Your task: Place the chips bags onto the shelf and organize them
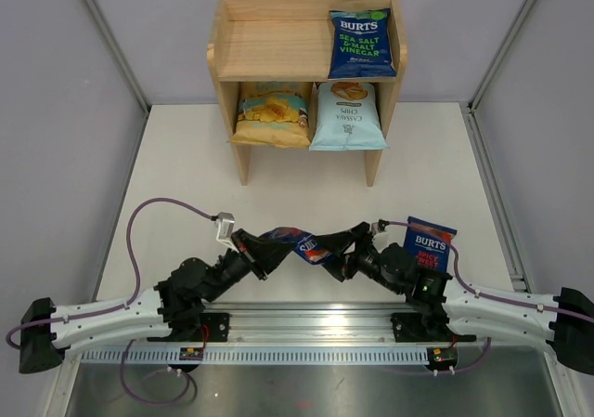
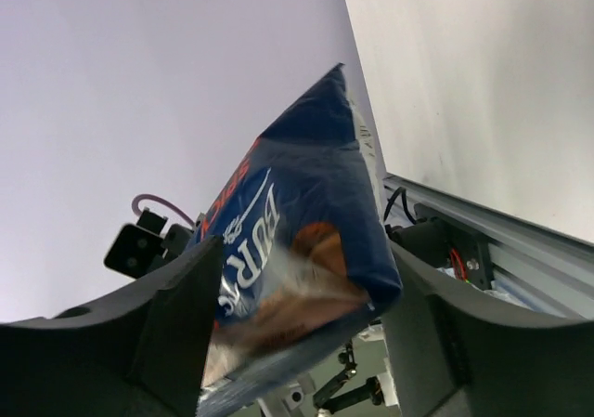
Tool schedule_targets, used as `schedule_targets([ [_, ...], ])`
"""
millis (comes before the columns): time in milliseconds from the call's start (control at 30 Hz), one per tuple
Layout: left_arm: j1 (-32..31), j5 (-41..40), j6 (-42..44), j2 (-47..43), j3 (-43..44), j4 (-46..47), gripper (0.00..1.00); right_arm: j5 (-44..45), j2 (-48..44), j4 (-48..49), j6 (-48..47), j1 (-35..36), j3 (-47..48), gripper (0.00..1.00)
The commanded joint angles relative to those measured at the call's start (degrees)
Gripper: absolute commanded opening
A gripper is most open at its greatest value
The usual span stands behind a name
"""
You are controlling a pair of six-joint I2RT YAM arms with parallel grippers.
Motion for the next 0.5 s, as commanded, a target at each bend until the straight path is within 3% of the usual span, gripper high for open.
schedule_targets([
  [0,-1.08,2.44,3.33,0.21,-0.54,8.40,0.00,2.17,1.80,5.65,0.37,0.77,2.01,0.69],
  [100,-1.70,4.46,4.29,1.26,-0.63,9.55,0.00,1.82,2.51,7.33,-1.47,0.76,2.54,0.51],
  [300,-2.05,1.15,3.68,-0.30,-0.81,4.99,0.00,2.34,-0.30,4.18,-5.51,0.76,4.39,0.33],
  [433,-2.05,-3.52,1.14,-4.00,-0.63,-1.87,0.61,4.88,-3.64,2.32,-9.65,0.68,4.31,0.27],
  [467,-2.05,-4.74,0.52,-4.87,-0.72,-4.23,0.70,6.19,-4.86,2.66,-10.61,0.76,4.04,0.27],
])
